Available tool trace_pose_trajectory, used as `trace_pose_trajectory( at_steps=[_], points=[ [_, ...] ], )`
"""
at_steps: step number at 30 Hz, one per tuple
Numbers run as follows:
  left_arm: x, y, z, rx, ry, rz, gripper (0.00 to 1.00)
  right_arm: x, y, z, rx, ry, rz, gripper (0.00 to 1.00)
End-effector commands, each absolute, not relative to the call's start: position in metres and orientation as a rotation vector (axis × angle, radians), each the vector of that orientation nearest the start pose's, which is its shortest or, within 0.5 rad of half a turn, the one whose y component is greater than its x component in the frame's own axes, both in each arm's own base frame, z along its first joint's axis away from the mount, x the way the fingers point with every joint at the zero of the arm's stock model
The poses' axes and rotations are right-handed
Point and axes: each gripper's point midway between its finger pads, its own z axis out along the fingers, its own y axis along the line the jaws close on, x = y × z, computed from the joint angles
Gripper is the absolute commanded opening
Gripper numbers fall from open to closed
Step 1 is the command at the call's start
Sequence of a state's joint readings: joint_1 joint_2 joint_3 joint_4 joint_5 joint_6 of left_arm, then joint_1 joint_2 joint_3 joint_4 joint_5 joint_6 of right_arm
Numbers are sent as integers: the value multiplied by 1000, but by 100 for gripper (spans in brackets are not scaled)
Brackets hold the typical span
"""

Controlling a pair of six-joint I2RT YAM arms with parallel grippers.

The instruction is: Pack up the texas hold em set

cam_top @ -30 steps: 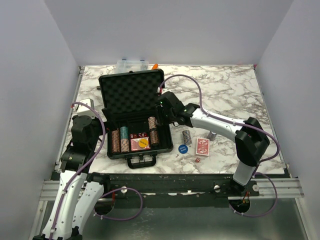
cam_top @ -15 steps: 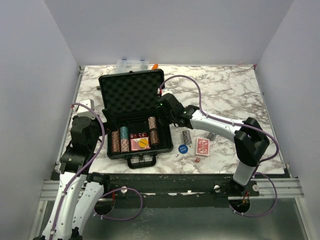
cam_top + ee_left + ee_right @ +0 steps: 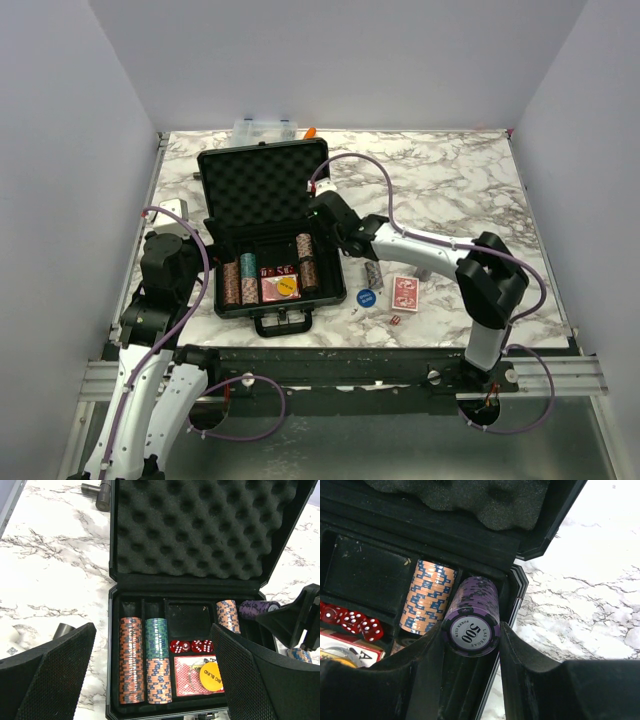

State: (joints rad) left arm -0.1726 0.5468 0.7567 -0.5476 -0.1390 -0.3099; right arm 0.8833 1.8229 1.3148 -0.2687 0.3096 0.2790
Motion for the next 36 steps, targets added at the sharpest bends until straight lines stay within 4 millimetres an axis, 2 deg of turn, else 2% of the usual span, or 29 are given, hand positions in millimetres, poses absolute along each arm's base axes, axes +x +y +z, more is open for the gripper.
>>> trace_pose_trajectory(
  at_steps=[1,11,20,28,33,36],
  points=[
    [240,-36,241,-204,1895,-224,96,352,346,112,-514,2161,181,1],
    [241,-39,241,-196,1902,-238,96,342,344,87,-551,2170,142,1],
    [241,-39,241,-195,1901,-243,96,316,344,56,-575,2233,154,1],
    [241,-39,241,-194,1900,-238,97,287,330,28,-502,2340,175,1],
    [243,-40,239,-185,1915,-234,97,278,328,19,-495,2380,186,1],
    [242,-38,241,-191,1906,-229,97,275,330,19,-503,2396,185,5]
  ],
)
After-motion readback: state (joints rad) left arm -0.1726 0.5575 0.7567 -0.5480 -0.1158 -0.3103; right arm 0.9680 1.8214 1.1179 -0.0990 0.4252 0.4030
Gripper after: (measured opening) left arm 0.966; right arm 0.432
